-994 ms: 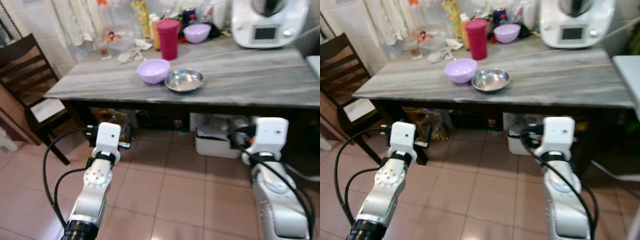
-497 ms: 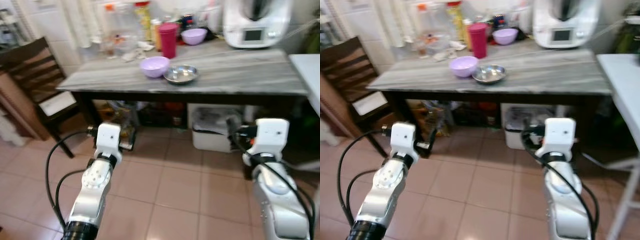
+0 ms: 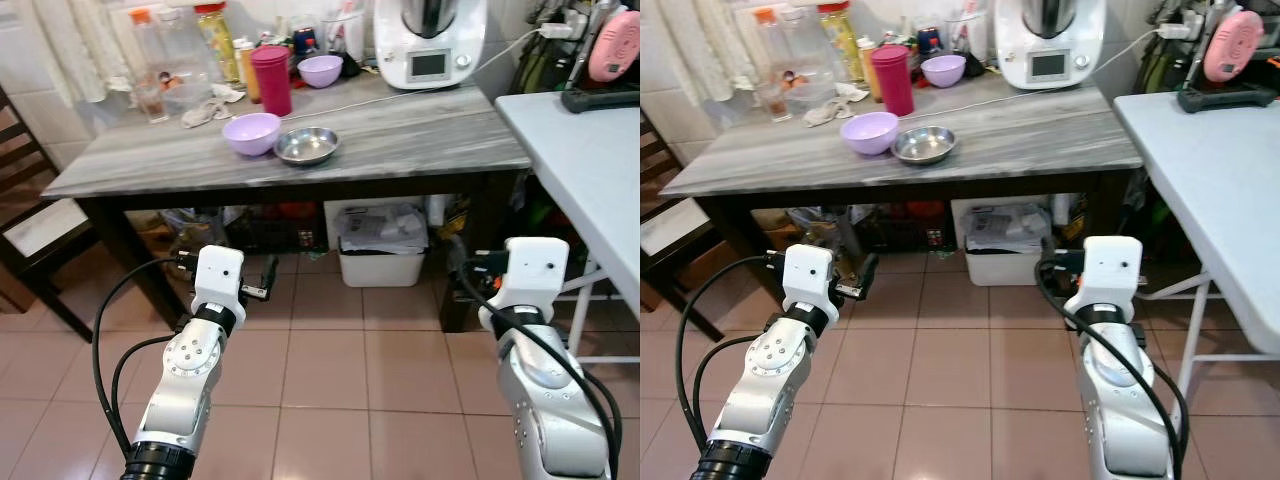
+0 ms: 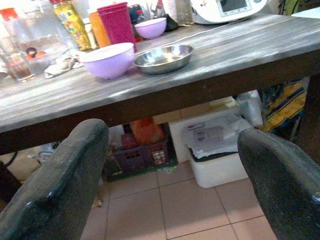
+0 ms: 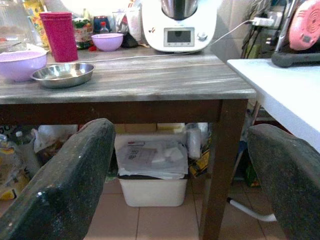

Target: Setting the table

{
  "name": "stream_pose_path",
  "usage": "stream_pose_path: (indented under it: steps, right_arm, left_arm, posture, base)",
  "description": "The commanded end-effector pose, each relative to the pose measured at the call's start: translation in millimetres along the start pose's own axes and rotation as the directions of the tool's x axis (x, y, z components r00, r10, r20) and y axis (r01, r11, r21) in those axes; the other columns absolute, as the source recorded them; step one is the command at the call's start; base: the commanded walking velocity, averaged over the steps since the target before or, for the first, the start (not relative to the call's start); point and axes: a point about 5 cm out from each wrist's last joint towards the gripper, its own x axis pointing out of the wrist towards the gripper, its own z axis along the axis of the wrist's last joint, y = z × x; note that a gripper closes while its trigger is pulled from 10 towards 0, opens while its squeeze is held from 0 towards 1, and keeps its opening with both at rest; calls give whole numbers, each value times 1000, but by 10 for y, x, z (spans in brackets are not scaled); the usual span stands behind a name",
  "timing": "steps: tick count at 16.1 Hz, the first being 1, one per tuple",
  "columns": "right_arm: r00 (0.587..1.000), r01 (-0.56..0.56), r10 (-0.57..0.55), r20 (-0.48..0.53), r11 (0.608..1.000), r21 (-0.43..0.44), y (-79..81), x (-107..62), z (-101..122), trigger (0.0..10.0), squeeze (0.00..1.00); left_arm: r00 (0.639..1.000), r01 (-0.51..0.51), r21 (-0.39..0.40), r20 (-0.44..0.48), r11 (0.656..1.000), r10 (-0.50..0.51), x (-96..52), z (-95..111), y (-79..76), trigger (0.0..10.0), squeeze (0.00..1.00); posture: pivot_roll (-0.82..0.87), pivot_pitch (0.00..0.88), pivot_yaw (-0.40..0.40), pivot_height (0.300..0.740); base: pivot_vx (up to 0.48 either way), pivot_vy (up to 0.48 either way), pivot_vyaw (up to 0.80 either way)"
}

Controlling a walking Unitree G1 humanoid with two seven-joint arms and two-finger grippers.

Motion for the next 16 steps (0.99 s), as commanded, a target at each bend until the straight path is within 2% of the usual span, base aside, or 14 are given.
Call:
stream_pose_path:
  steps: [1,3,7,16]
  right_arm:
    - [1000,-14,14,13,1000,4,29,7,31,10000,0]
    - [1000,-16,16,5,1000,11,29,9,26,10000,0]
    - [1000,-21,21,10,1000,12,22,13,36,10000,0]
    - [1000,-26,26,14,1000,0,4,4,45,10000,0]
  left_arm:
    - [1000,0,-2,7,1000,0,-5,27,25,10000,0]
    - [1000,3,-3,3,1000,-3,-9,20,15,10000,0]
    - [1000,7,-9,-1,1000,-7,4,13,-3,10000,0]
    - [1000,9,-13,-3,1000,-9,-2,2,-14,10000,0]
  posture:
    - [-309,0,118,740]
    - [-312,0,119,740]
    - [-317,0,113,740]
    - [-322,0,105,740]
  base:
    - [0,-379,0]
    - [0,-384,0]
    - [0,-399,-800]
    - [0,-410,0]
